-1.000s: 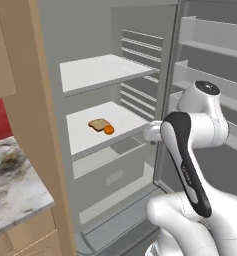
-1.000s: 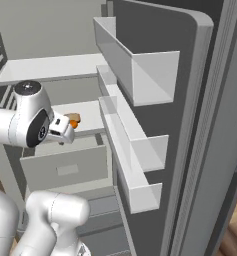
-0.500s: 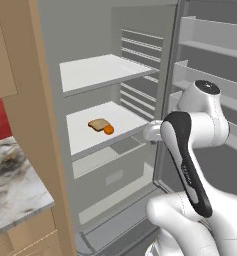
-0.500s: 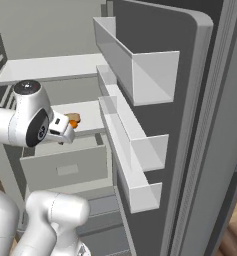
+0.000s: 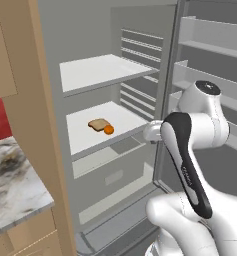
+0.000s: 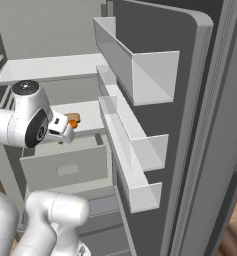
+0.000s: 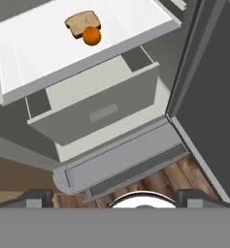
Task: Pick up the tangerine and peach from the fridge and place one fruit on each plate on the dining counter.
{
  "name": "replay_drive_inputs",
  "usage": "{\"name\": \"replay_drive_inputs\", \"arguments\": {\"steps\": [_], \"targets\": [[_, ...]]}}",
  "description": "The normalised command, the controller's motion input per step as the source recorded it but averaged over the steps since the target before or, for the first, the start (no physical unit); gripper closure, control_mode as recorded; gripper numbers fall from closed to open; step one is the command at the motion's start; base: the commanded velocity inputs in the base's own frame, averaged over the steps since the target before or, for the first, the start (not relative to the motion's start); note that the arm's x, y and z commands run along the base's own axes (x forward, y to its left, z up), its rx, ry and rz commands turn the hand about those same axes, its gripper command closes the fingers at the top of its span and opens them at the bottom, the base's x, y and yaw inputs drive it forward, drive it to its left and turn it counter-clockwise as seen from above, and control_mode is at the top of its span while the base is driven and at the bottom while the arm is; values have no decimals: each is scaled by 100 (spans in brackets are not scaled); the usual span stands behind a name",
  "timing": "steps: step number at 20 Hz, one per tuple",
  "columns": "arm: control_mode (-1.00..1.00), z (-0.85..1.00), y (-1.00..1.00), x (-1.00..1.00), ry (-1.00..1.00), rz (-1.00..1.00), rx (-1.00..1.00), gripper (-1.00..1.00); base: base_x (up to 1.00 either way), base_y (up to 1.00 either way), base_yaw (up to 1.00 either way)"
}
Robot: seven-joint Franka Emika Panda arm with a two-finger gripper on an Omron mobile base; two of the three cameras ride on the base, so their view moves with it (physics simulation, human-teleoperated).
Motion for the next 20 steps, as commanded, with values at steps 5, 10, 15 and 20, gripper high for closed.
{"name": "replay_drive_inputs", "arguments": {"steps": [5,10,15,20], "targets": [[-100,2,25,2,-57,0,-4,-100,0,0,0],[-100,1,24,48,-32,0,0,-100,0,0,0],[-100,0,3,73,7,-5,-1,-100,0,0,0],[-100,0,14,80,45,0,-5,-100,0,0,0]]}}
